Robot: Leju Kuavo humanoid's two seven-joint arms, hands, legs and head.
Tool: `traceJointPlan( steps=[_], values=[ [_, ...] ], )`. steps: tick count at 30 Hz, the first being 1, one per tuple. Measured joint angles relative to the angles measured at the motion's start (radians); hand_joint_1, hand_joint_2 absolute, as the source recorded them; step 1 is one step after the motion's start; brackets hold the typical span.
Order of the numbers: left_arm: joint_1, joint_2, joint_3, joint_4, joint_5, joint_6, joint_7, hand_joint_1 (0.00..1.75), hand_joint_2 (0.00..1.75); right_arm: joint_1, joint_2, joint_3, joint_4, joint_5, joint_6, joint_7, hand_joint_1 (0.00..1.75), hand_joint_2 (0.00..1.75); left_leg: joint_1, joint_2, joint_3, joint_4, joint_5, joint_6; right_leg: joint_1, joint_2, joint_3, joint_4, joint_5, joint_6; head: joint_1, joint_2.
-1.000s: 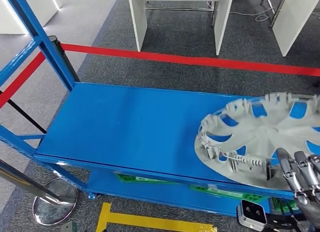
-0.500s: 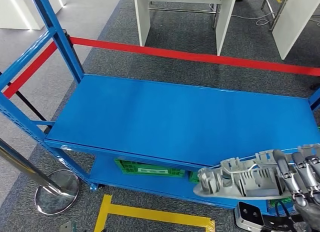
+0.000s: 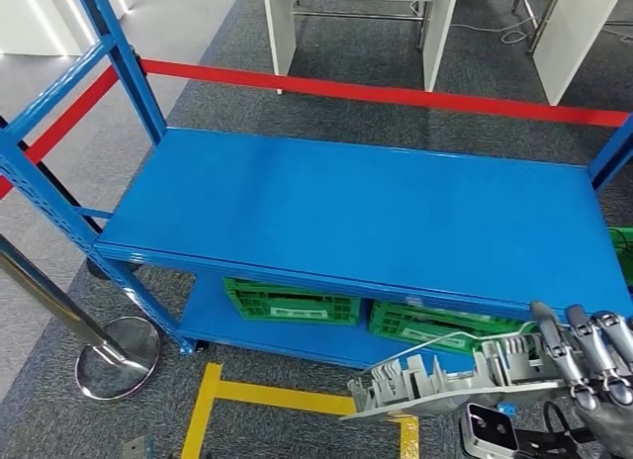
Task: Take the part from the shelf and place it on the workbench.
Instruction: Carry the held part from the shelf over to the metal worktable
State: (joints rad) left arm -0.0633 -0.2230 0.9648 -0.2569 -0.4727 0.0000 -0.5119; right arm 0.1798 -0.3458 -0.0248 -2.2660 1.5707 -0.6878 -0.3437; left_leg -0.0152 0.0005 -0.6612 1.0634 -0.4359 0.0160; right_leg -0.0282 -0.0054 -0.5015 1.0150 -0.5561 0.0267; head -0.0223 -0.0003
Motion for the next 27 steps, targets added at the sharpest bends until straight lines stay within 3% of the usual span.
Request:
traceJointPlan(
  steps=[3, 4, 5, 6, 8, 10, 12, 14, 15, 16, 18, 19, 20, 21, 23, 24, 25, 27],
  values=[
    [0.000, 0.000, 0.000, 0.000, -0.001, 0.000, 0.000, 0.00, 1.75, 0.001, 0.000, 0.001, 0.003, 0.000, 0.000, 0.006, 1.75, 1.75, 0.010, 0.000, -0.028, 0.155, -0.147, -0.019, 0.000, -0.003, -0.028, 0.001, 0.030, -0.015, -0.003, 0.000],
    [0.000, 0.000, 0.000, 0.000, -0.001, -0.001, 0.000, 0.00, 1.75, 0.002, -0.001, 0.002, 0.005, 0.001, 0.000, 0.012, 1.75, 1.75, 0.013, 0.000, -0.031, 0.209, -0.172, -0.022, 0.000, -0.004, -0.039, 0.002, 0.042, -0.015, -0.003, 0.000],
    [0.000, 0.000, 0.000, 0.000, -0.002, -0.001, 0.000, 0.00, 1.75, 0.005, 0.000, 0.003, 0.008, 0.001, 0.000, 0.020, 1.75, 1.75, 0.014, 0.000, -0.024, 0.238, -0.173, -0.023, 0.000, -0.004, -0.052, 0.004, 0.053, -0.013, -0.003, 0.000],
    [0.000, 0.001, 0.000, 0.000, -0.003, -0.002, 0.001, 0.00, 1.75, 0.009, 0.000, 0.004, 0.010, 0.001, 0.000, 0.032, 1.75, 1.75, 0.015, 0.000, -0.001, 0.233, -0.155, -0.023, 0.000, -0.005, -0.066, 0.006, 0.063, -0.012, -0.003, 0.000],
    [-0.001, 0.001, 0.000, 0.000, -0.006, -0.004, 0.003, 0.00, 1.75, 0.019, 0.000, 0.007, 0.015, 0.001, 0.000, 0.066, 1.75, 1.75, 0.015, -0.001, 0.088, 0.120, -0.106, -0.014, 0.000, -0.006, -0.089, 0.008, 0.080, -0.008, -0.003, 0.000],
    [-0.002, 0.001, 0.000, 0.000, -0.011, -0.006, 0.004, 0.00, 1.75, 0.029, -0.001, 0.012, 0.017, 0.000, 0.000, 0.107, 1.75, 1.75, 0.011, -0.003, 0.176, -0.020, -0.098, -0.003, 0.001, -0.006, -0.101, 0.008, 0.097, 0.001, -0.003, 0.000],
    [-0.003, 0.002, 0.000, 0.000, -0.015, -0.007, 0.004, 0.00, 1.75, 0.043, -0.005, 0.023, 0.017, 0.000, -0.001, 0.150, 1.75, 1.75, 0.005, -0.003, 0.199, -0.075, -0.105, 0.004, 0.000, -0.008, -0.108, 0.003, 0.116, 0.014, -0.002, 0.000],
    [-0.004, 0.002, 0.000, 0.001, -0.017, -0.009, 0.004, 0.00, 1.75, 0.058, -0.014, 0.039, 0.018, -0.001, -0.001, 0.188, 1.75, 1.75, 0.004, -0.001, 0.186, -0.086, -0.084, 0.013, -0.003, -0.007, -0.114, -0.001, 0.123, 0.027, -0.002, 0.000],
    [-0.004, 0.002, 0.000, 0.001, -0.019, -0.010, 0.004, 0.00, 1.75, 0.064, -0.019, 0.047, 0.018, -0.002, -0.001, 0.203, 1.75, 1.75, 0.005, 0.001, 0.177, -0.091, -0.072, 0.020, -0.003, -0.005, -0.122, 0.010, 0.102, 0.031, 0.000, 0.000],
    [-0.005, 0.002, 0.000, 0.001, -0.020, -0.011, 0.004, 0.00, 1.75, 0.069, -0.023, 0.053, 0.018, -0.007, -0.001, 0.212, 1.75, 1.75, 0.007, 0.003, 0.164, -0.096, -0.058, 0.026, -0.002, -0.003, -0.135, 0.040, 0.062, 0.033, 0.001, 0.000],
    [-0.006, 0.001, 0.000, 0.002, -0.023, -0.013, 0.004, 0.00, 1.75, 0.076, -0.028, 0.065, 0.018, -0.025, -0.001, 0.214, 1.75, 1.75, 0.004, 0.005, 0.133, -0.095, -0.034, 0.035, 0.000, 0.001, -0.166, 0.153, -0.043, 0.033, 0.004, 0.000],
    [-0.006, 0.001, 0.000, 0.002, -0.024, -0.014, 0.004, 0.00, 1.75, 0.079, -0.029, 0.070, 0.019, -0.037, -0.001, 0.209, 1.75, 1.75, 0.001, 0.006, 0.115, -0.093, -0.021, 0.036, 0.001, 0.001, -0.174, 0.215, -0.073, 0.034, 0.005, 0.000],
    [-0.006, 0.001, 0.001, 0.002, -0.024, -0.016, 0.004, 0.00, 1.75, 0.083, -0.029, 0.075, 0.020, -0.049, -0.001, 0.201, 1.75, 1.75, 0.000, 0.006, 0.097, -0.091, -0.009, 0.037, 0.001, 0.001, -0.173, 0.259, -0.076, 0.035, 0.006, 0.000],
    [-0.006, 0.000, 0.001, 0.002, -0.025, -0.017, 0.004, 0.00, 1.75, 0.085, -0.029, 0.078, 0.020, -0.061, -0.001, 0.191, 1.75, 1.75, -0.001, 0.006, 0.078, -0.086, 0.003, 0.036, 0.002, 0.001, -0.159, 0.275, -0.053, 0.035, 0.006, 0.000],
    [-0.006, 0.000, 0.001, 0.002, -0.026, -0.019, 0.004, 0.00, 1.75, 0.087, -0.028, 0.083, 0.021, -0.087, -0.001, 0.160, 1.75, 1.75, -0.001, 0.006, 0.041, -0.071, 0.023, 0.031, 0.002, 0.001, -0.084, 0.209, 0.009, 0.035, 0.006, 0.000],
    [-0.006, 0.000, 0.001, 0.002, -0.026, -0.020, 0.004, 0.00, 1.75, 0.087, -0.027, 0.084, 0.022, -0.101, -0.001, 0.142, 1.75, 1.75, -0.003, 0.005, 0.025, -0.061, 0.031, 0.028, 0.002, 0.001, -0.024, 0.135, 0.014, 0.035, 0.007, 0.000],
    [-0.006, 0.000, 0.001, 0.002, -0.027, -0.021, 0.004, 0.00, 1.75, 0.087, -0.025, 0.085, 0.022, -0.115, -0.001, 0.124, 1.75, 1.75, -0.004, 0.005, 0.014, -0.050, 0.038, 0.024, 0.003, 0.002, 0.029, 0.059, -0.001, 0.033, 0.006, 0.000],
    [-0.005, 0.000, 0.001, 0.002, -0.027, -0.023, 0.004, 0.00, 1.75, 0.091, -0.020, 0.084, 0.024, -0.137, -0.001, 0.097, 1.75, 1.75, -0.007, 0.003, 0.001, -0.038, 0.054, 0.016, 0.006, 0.003, 0.080, -0.030, -0.038, 0.024, 0.006, 0.000]
  ],
)
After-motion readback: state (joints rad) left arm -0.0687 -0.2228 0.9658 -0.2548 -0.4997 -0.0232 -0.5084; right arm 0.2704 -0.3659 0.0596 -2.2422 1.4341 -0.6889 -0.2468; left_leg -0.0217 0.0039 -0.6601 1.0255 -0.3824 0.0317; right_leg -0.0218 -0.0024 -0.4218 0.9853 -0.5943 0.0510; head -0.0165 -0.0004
